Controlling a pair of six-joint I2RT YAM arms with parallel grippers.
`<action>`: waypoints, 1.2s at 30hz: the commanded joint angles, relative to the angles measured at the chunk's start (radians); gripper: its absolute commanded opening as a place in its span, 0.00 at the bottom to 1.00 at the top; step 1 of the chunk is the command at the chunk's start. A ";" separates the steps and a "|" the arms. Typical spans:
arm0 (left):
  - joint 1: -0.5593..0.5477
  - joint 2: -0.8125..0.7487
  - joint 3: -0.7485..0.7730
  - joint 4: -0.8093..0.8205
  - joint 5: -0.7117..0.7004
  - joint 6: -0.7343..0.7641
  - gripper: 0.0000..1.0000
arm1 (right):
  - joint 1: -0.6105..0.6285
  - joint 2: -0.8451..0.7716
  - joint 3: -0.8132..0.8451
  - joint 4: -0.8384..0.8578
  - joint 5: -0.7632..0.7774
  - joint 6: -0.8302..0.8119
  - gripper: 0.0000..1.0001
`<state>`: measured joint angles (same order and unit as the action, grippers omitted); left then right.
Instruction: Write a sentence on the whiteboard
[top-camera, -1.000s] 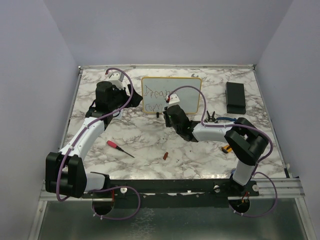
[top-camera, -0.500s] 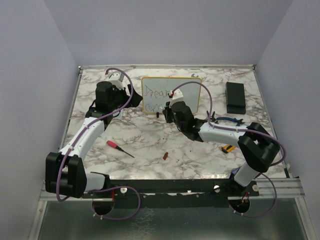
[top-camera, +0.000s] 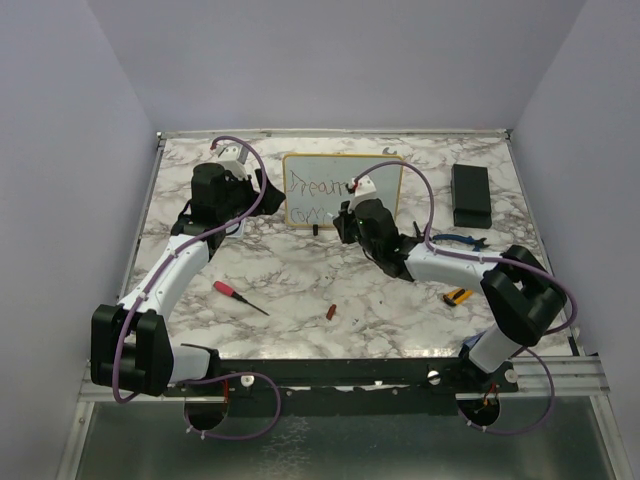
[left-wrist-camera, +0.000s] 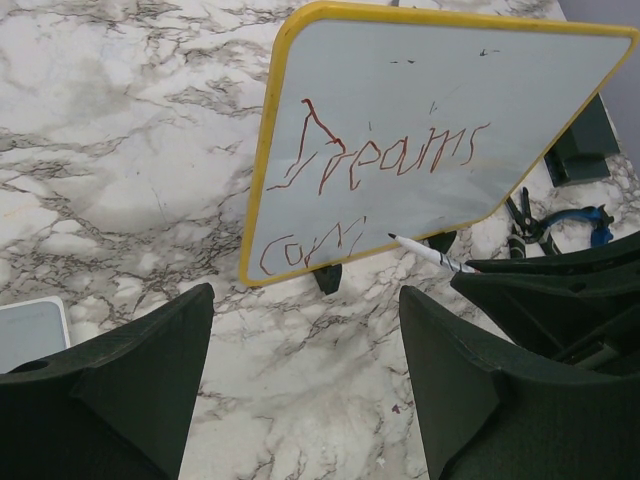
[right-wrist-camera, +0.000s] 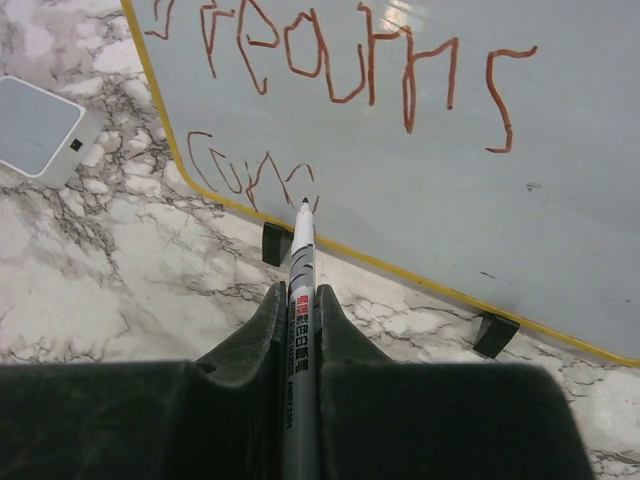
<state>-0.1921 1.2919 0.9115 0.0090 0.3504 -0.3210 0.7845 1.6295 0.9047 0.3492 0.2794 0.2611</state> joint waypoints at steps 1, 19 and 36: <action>-0.007 -0.016 -0.011 0.003 -0.001 0.006 0.76 | -0.013 -0.011 -0.025 0.057 -0.059 -0.013 0.01; -0.007 -0.014 -0.009 0.003 0.002 0.007 0.76 | -0.028 0.058 -0.018 0.067 -0.001 0.008 0.01; -0.007 -0.008 -0.008 0.003 0.004 0.006 0.76 | -0.048 0.122 -0.014 0.073 0.056 0.001 0.01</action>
<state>-0.1921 1.2919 0.9077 0.0090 0.3504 -0.3210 0.7471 1.7355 0.8928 0.4252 0.2638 0.2619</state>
